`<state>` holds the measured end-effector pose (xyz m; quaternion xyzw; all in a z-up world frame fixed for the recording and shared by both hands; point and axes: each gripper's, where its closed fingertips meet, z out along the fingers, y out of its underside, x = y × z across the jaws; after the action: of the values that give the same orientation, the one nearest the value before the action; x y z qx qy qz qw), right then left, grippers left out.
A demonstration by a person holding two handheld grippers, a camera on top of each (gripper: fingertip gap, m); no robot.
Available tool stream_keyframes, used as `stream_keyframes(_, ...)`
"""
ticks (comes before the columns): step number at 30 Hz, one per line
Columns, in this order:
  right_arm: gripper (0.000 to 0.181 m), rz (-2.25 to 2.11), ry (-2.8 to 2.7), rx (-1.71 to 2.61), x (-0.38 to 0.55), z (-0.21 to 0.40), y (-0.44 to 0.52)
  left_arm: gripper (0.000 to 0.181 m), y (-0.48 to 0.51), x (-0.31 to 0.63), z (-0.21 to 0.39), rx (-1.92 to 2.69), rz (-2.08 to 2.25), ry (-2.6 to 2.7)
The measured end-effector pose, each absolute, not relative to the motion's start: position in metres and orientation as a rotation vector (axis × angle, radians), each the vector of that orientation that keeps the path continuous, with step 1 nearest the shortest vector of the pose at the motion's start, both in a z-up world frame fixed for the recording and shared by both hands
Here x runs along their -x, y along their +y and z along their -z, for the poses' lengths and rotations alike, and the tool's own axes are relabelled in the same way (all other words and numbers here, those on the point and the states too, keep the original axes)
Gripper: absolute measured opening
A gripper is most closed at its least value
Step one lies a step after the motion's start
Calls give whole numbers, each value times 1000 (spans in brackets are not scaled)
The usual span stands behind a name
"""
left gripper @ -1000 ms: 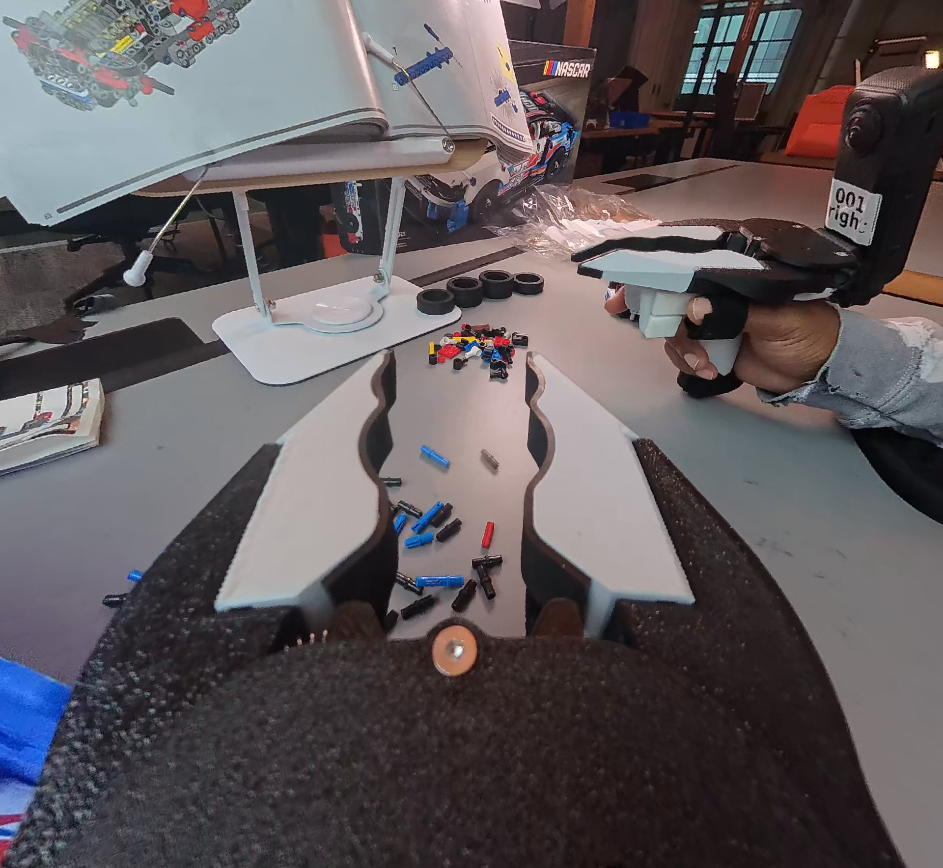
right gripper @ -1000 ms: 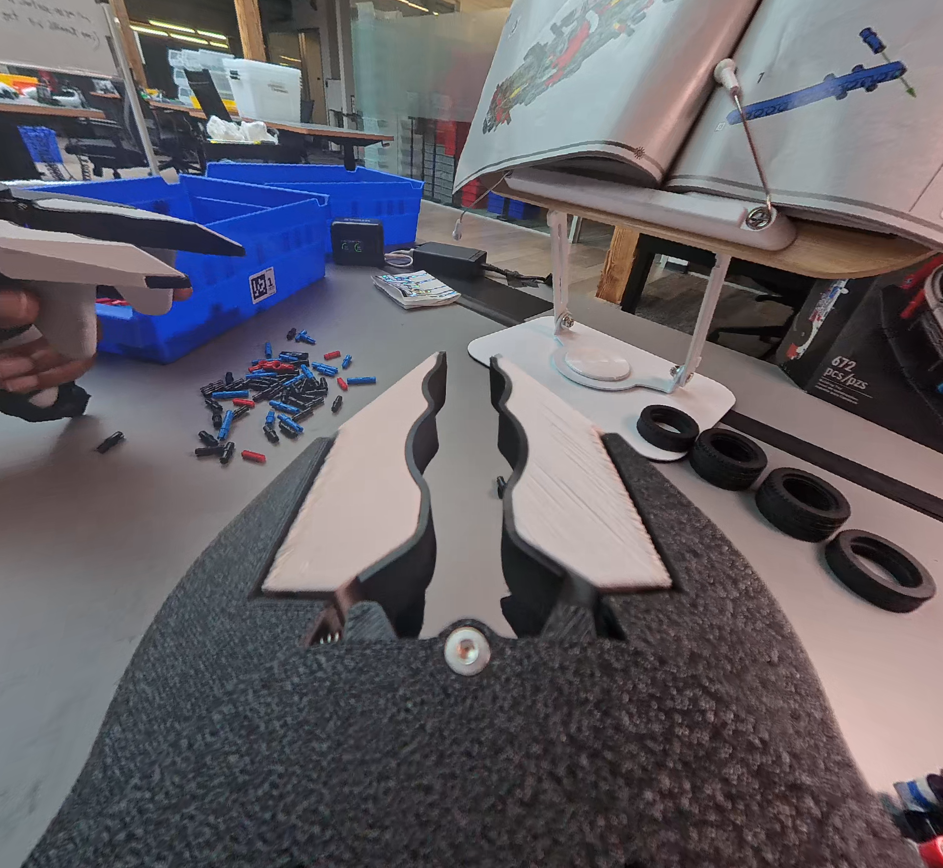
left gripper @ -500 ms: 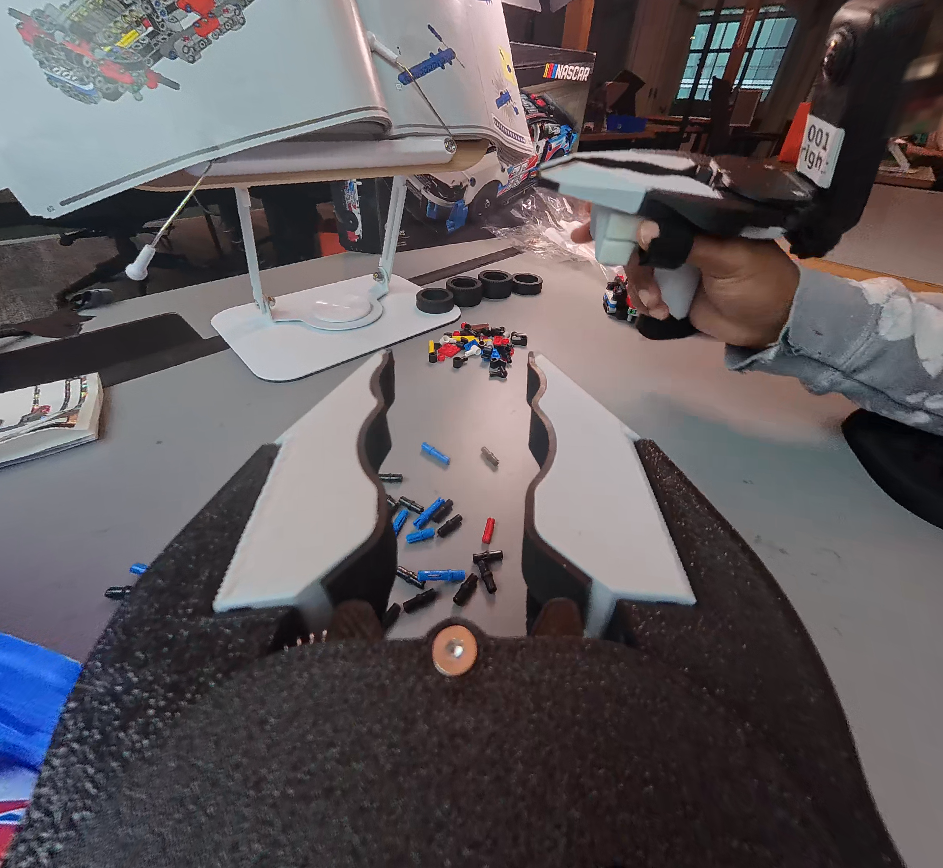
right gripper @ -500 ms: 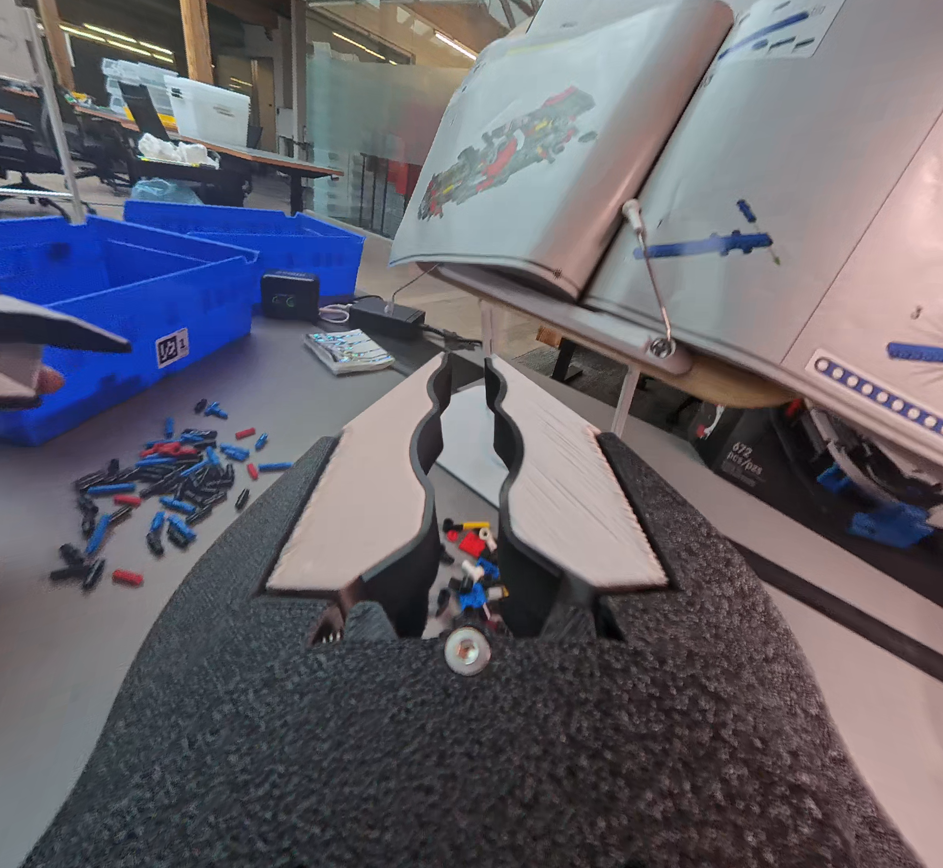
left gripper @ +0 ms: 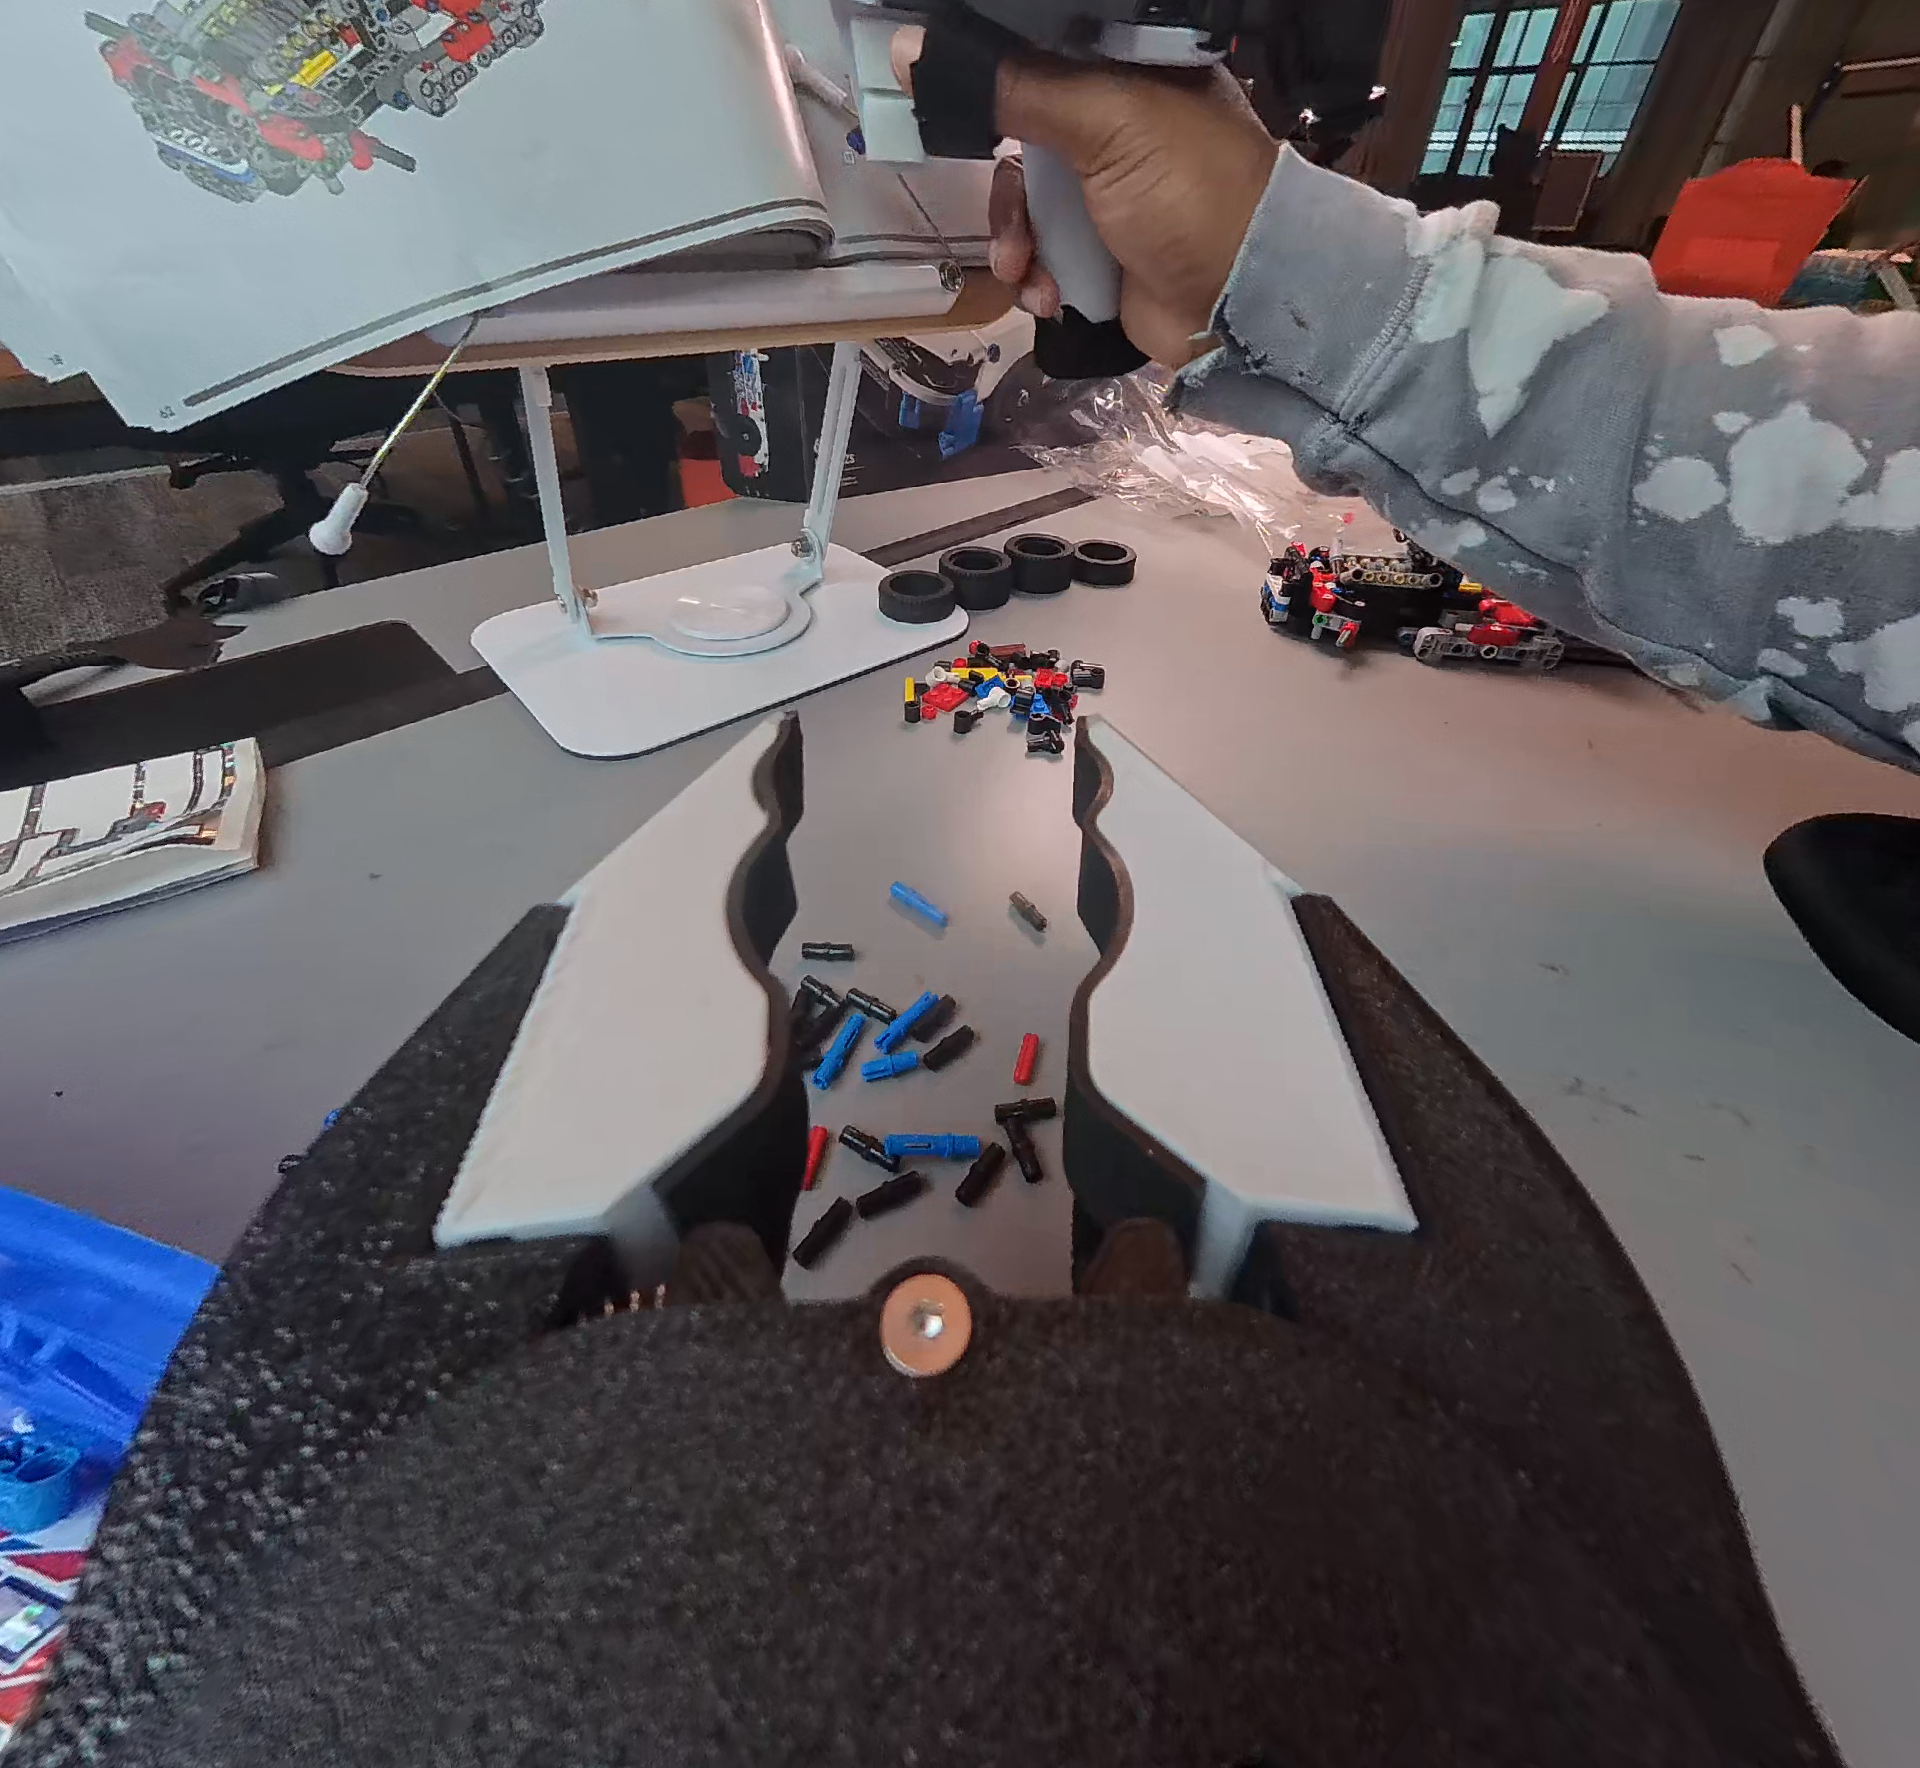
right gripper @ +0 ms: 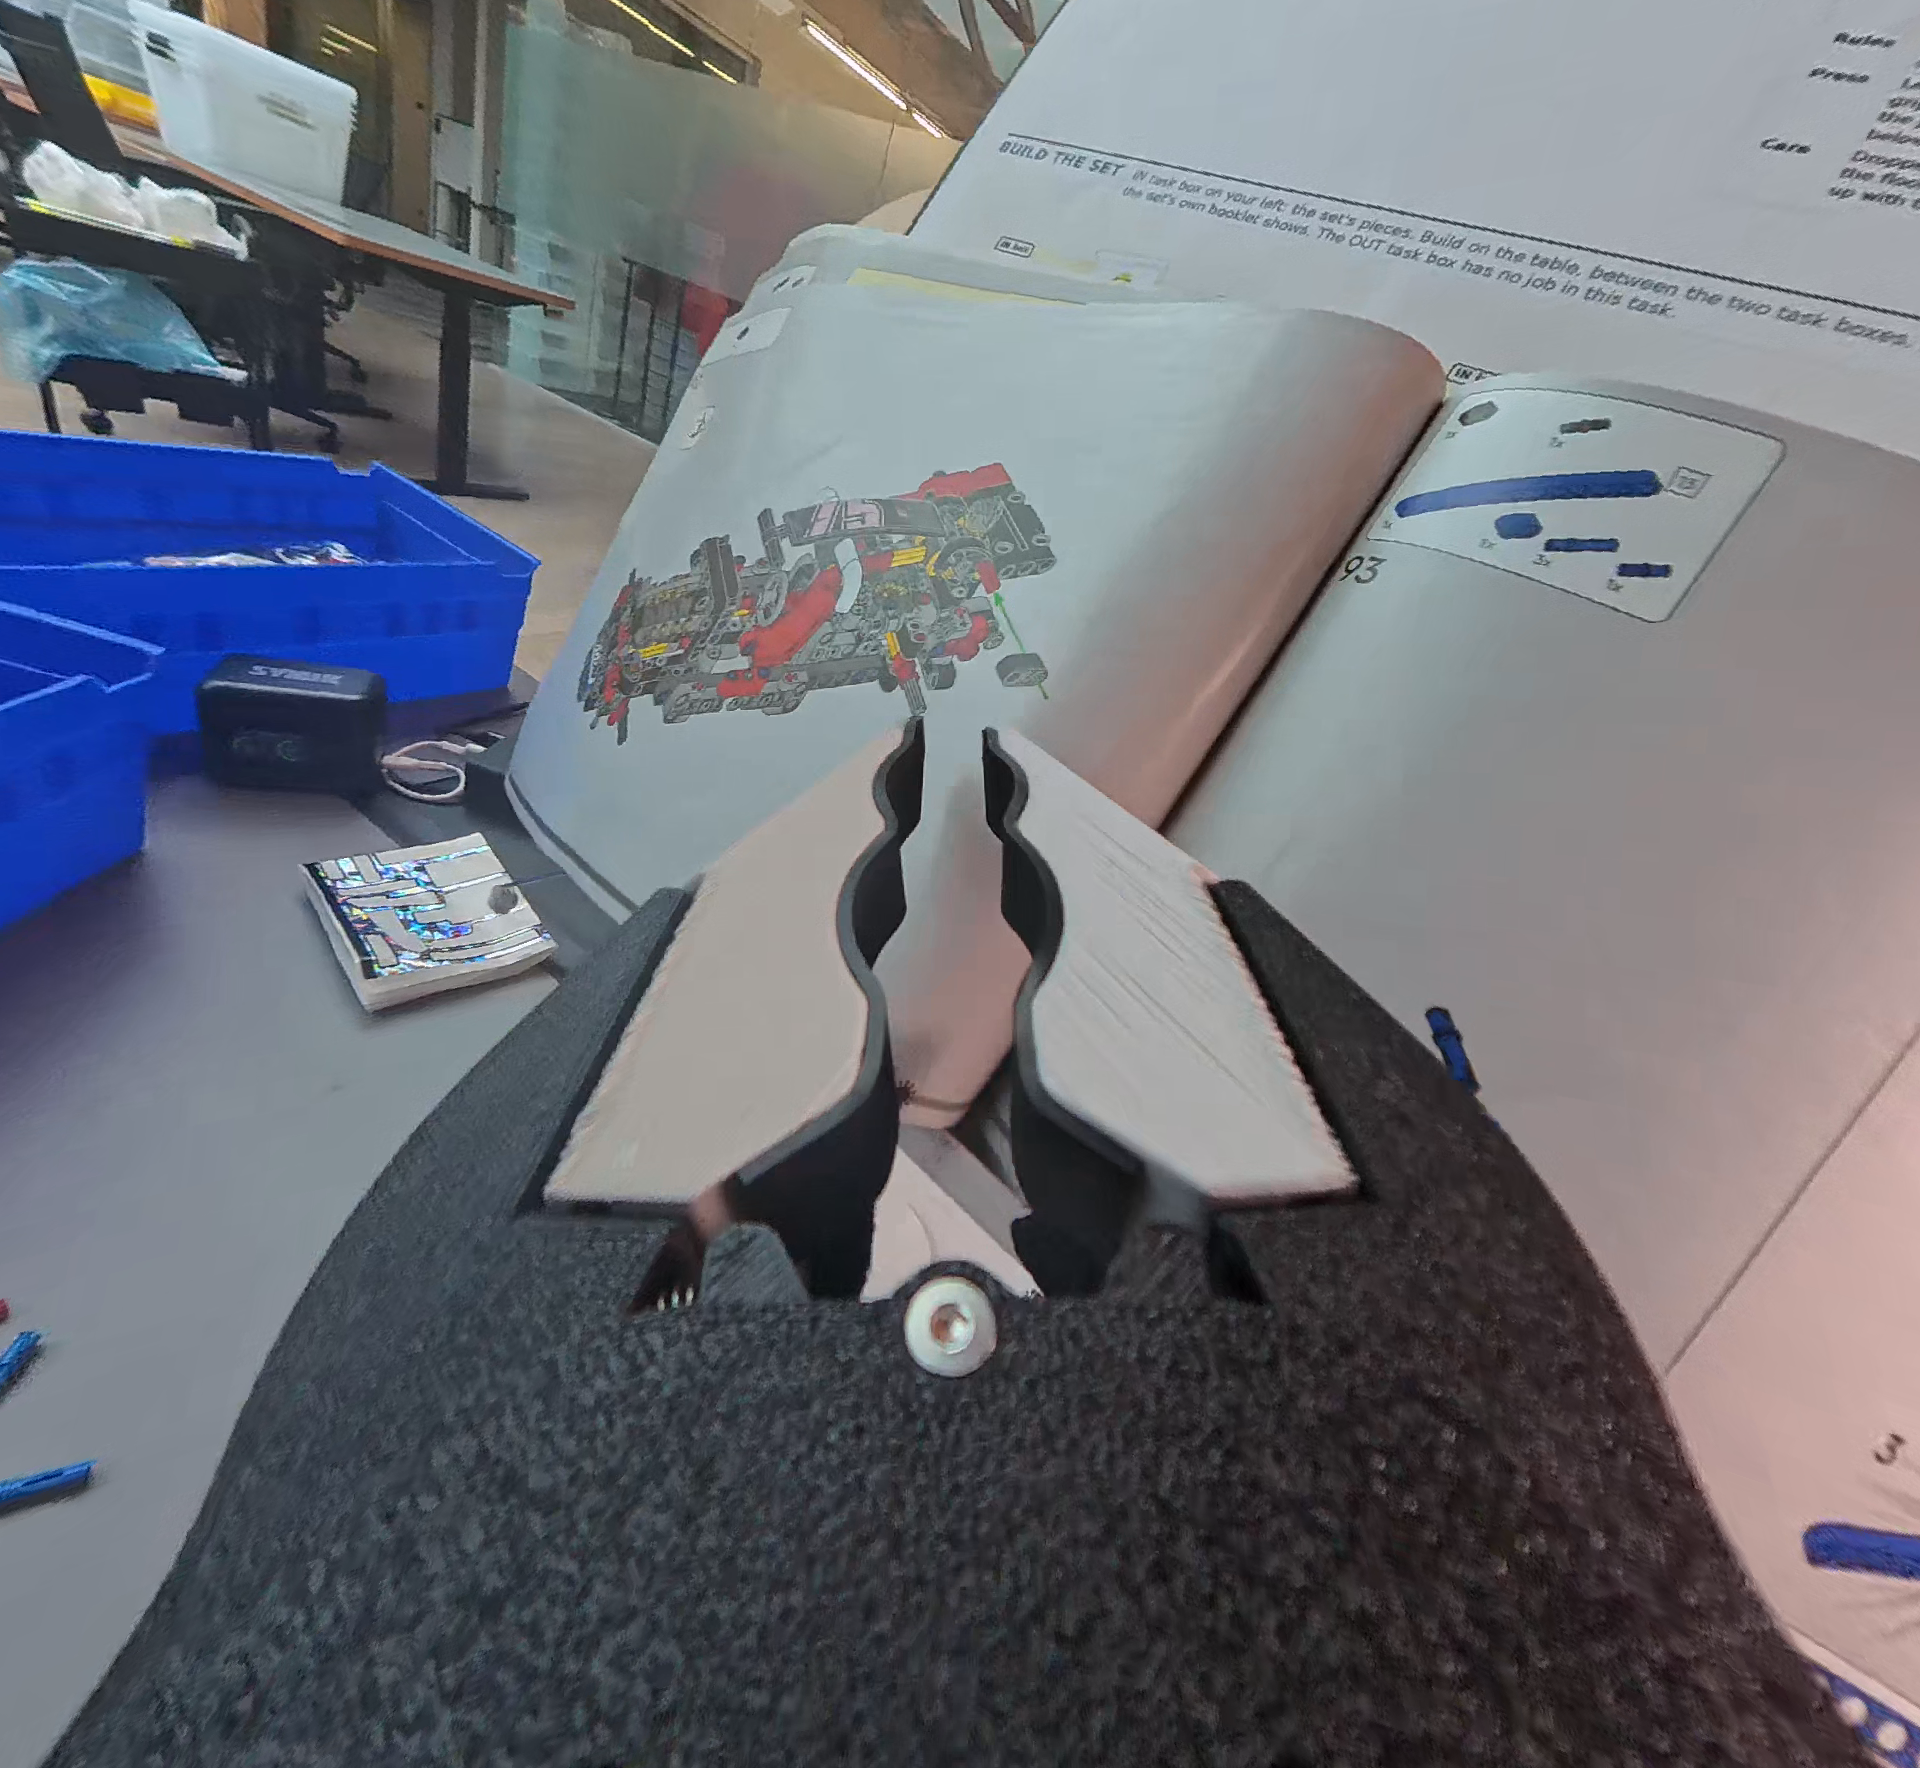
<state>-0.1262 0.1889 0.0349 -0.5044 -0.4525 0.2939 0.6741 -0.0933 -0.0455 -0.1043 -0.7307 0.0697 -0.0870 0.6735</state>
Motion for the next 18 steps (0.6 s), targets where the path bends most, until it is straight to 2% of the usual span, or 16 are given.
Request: stream_keyframes(18, 9, -669, -974, 1170, 131, -35, 201, 51, -45, 94, 108, 1669, 210, 165)
